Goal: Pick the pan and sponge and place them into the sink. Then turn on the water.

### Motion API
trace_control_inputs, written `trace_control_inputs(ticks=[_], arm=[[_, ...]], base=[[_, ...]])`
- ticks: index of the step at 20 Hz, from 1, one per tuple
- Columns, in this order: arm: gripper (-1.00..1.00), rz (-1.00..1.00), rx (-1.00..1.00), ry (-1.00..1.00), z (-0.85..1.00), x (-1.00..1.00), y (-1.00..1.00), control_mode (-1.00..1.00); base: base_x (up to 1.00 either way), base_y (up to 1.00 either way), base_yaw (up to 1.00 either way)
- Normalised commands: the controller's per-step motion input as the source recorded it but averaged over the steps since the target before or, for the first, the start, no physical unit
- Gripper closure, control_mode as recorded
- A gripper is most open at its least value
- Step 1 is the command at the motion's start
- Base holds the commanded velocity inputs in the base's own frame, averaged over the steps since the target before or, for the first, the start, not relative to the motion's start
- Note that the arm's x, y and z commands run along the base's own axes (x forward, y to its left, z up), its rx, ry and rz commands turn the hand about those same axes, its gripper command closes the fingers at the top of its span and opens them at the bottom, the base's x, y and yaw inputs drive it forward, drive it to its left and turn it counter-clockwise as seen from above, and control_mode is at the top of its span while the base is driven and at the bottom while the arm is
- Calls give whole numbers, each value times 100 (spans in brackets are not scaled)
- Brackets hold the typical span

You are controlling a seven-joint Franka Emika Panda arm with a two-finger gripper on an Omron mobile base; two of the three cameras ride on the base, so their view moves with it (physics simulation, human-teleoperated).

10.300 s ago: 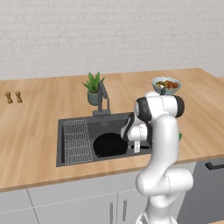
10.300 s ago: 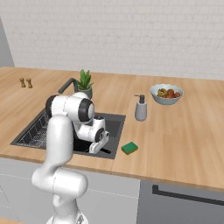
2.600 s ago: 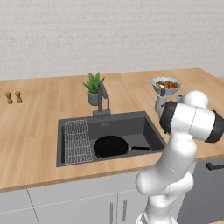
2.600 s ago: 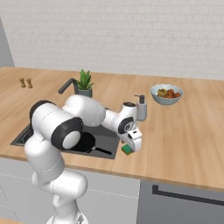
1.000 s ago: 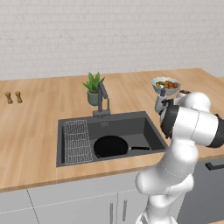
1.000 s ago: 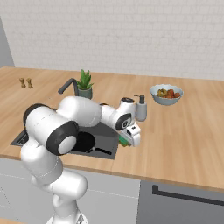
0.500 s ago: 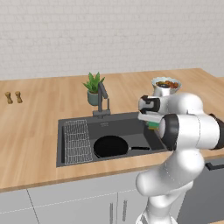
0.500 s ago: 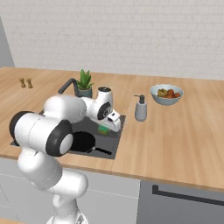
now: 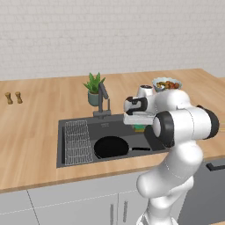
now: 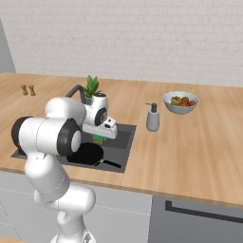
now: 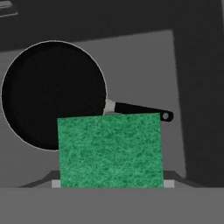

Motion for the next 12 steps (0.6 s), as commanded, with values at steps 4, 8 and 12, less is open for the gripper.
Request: trace_control_inputs(ticks=[4, 8, 12], arm=[[100, 0, 0, 0, 0, 0, 0, -100], [100, 0, 0, -1, -33, 7, 3, -100], [100, 0, 0, 0, -89, 20, 12, -100]], base=[[0, 0, 0], [0, 0, 0], [0, 0, 0]])
